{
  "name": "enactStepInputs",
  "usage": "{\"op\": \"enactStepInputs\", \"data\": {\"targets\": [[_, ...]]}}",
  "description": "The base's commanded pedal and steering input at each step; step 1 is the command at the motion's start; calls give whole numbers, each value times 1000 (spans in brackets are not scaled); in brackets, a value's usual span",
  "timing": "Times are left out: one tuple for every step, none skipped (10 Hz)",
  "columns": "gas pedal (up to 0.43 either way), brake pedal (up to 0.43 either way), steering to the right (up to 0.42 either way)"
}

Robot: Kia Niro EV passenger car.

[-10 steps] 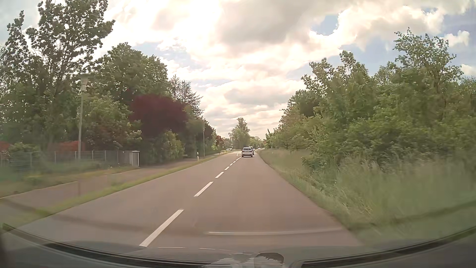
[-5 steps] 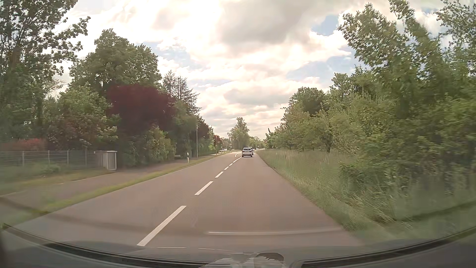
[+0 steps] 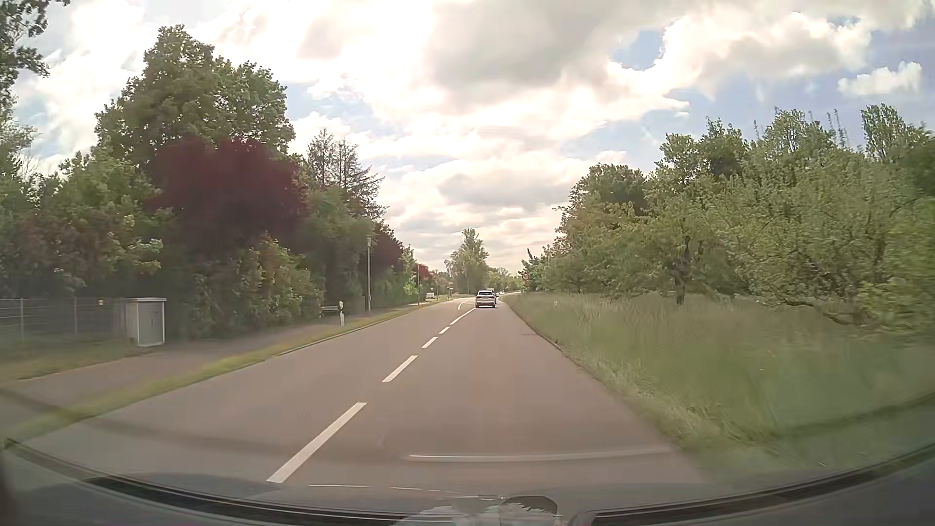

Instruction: Follow the waypoints while adhering to traffic rules and regulations

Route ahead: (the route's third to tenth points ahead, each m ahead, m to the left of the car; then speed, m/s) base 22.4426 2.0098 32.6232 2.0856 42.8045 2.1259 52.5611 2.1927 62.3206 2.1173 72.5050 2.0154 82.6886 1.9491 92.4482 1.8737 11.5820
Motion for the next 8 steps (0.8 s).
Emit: {"op": "enactStepInputs", "data": {"targets": [[98, 0, 0], [98, 0, 0], [87, 0, 0], [87, 0, 0], [87, 0, 1], [87, 0, 0], [87, 0, 0], [87, 0, 0]]}}
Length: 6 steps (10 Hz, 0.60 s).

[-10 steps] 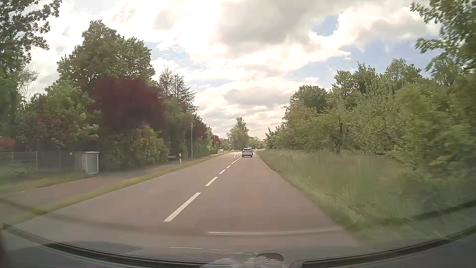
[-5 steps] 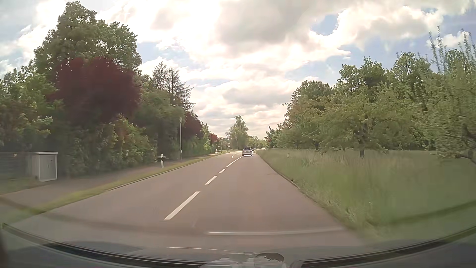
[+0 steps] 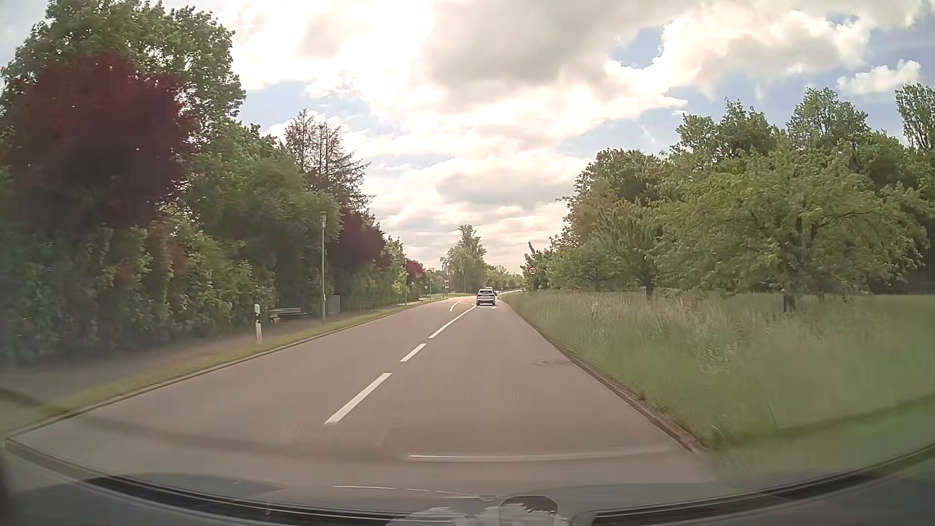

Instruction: Follow the waypoints while adhering to traffic rules and regulations

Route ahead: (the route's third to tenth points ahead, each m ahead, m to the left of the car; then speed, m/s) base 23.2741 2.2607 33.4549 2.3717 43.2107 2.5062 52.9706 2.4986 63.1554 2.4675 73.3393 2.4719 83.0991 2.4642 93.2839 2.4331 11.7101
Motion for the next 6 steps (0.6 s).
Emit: {"op": "enactStepInputs", "data": {"targets": [[87, 0, 0], [87, 0, 0], [87, 0, 0], [87, 0, 0], [87, 0, 1], [87, 0, 0]]}}
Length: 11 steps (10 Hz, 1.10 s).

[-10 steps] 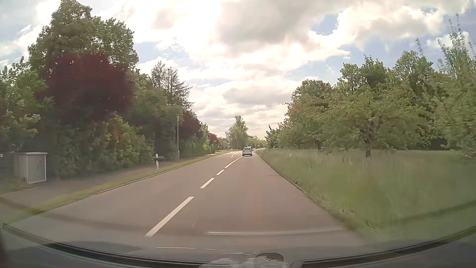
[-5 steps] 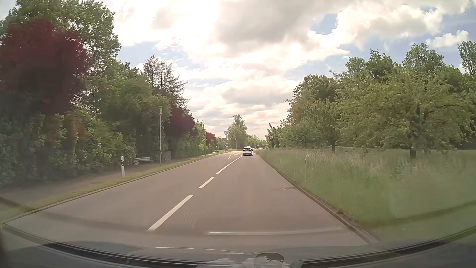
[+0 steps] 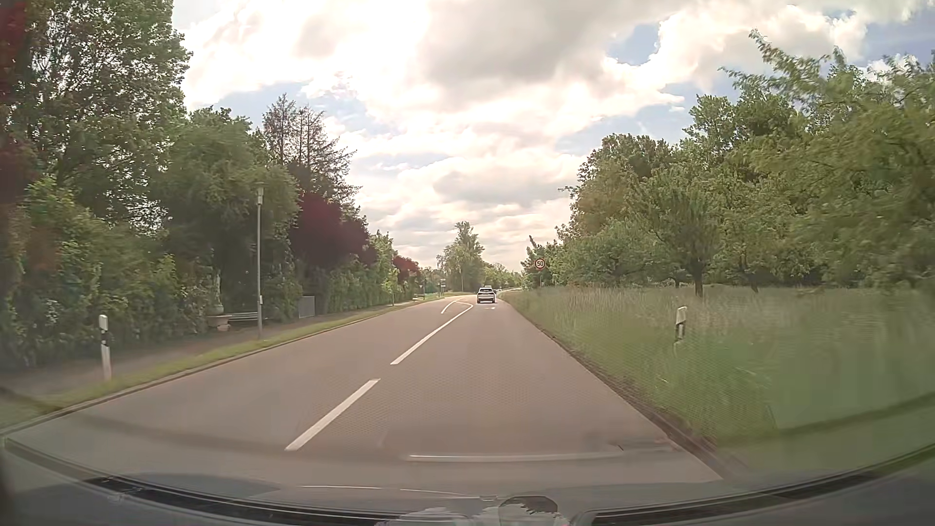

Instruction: Follow the waypoints while adhering to traffic rules and regulations

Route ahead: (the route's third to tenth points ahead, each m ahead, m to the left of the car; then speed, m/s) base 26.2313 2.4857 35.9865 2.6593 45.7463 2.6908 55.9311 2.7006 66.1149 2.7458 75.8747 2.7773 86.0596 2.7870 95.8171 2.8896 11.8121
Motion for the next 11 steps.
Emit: {"op": "enactStepInputs", "data": {"targets": [[87, 0, 0], [87, 0, 0], [87, 0, 1], [87, 0, 0], [87, 0, 0], [87, 0, 0], [79, 0, 0], [79, 0, 1], [79, 0, 0], [79, 0, 0], [67, 0, 0]]}}
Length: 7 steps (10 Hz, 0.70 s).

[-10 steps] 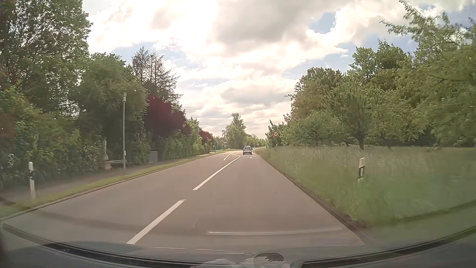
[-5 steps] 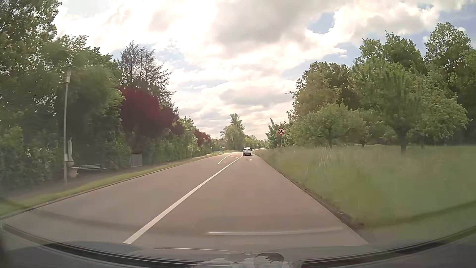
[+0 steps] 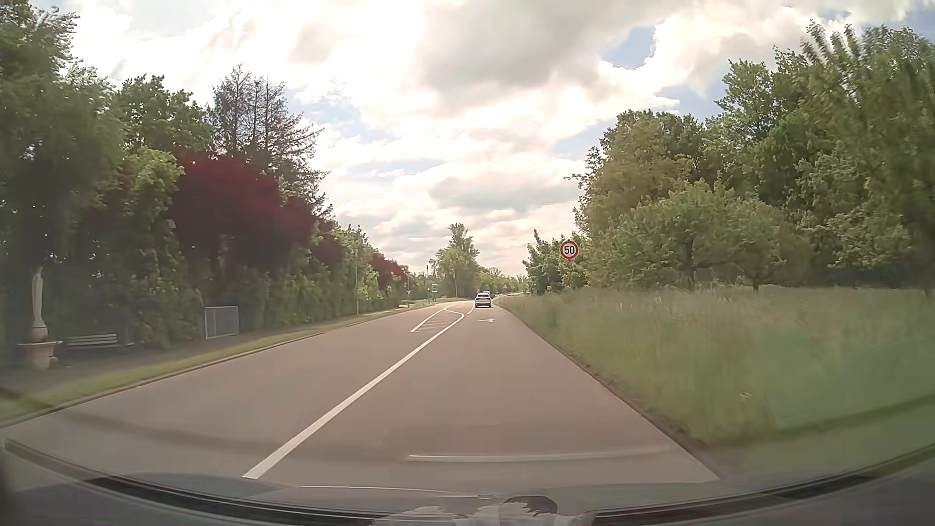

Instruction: Follow the waypoints while adhering to traffic rules and regulations

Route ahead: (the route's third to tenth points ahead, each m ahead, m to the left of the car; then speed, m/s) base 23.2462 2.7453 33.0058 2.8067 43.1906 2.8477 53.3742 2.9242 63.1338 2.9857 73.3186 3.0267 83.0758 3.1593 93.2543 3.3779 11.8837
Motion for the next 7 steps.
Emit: {"op": "enactStepInputs", "data": {"targets": [[67, 0, 0], [67, 0, 1], [67, 0, 0], [67, 0, 0], [67, 0, 0], [67, 0, 0], [67, 0, 0]]}}
